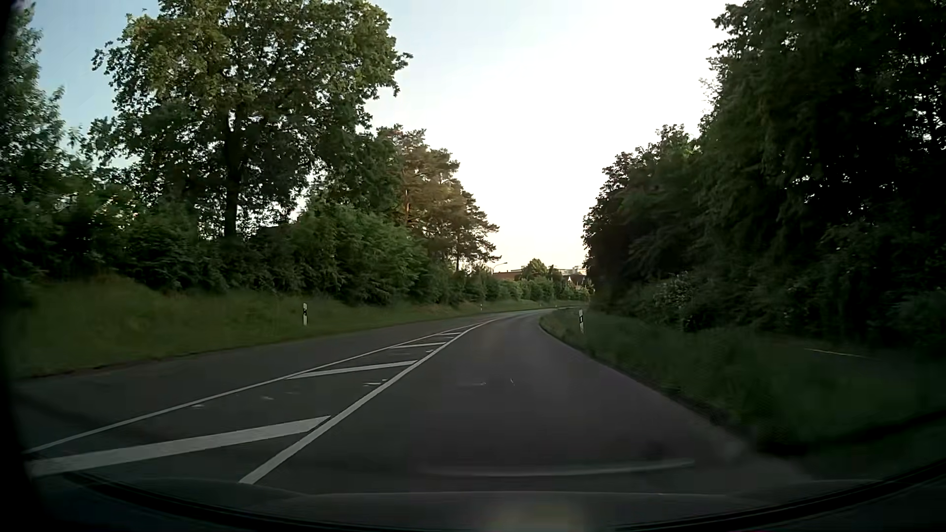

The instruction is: Follow the waypoints while adhering to traffic rules and regulations

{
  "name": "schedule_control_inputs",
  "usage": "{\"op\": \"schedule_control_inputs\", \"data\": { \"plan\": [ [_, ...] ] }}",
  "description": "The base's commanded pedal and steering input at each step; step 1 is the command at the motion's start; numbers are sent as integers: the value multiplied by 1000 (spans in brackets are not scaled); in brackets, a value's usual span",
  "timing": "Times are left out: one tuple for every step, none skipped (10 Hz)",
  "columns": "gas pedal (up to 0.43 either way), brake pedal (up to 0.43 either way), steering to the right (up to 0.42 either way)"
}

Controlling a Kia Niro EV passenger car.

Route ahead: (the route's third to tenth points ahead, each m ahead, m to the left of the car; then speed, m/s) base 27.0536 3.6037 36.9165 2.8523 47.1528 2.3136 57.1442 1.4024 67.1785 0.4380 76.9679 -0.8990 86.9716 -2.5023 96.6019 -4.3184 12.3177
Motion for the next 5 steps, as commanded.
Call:
{"op": "schedule_control_inputs", "data": {
  "plan": [
    [28,24,3],
    [28,30,3],
    [28,30,3],
    [28,30,3],
    [28,30,3]
  ]
}}
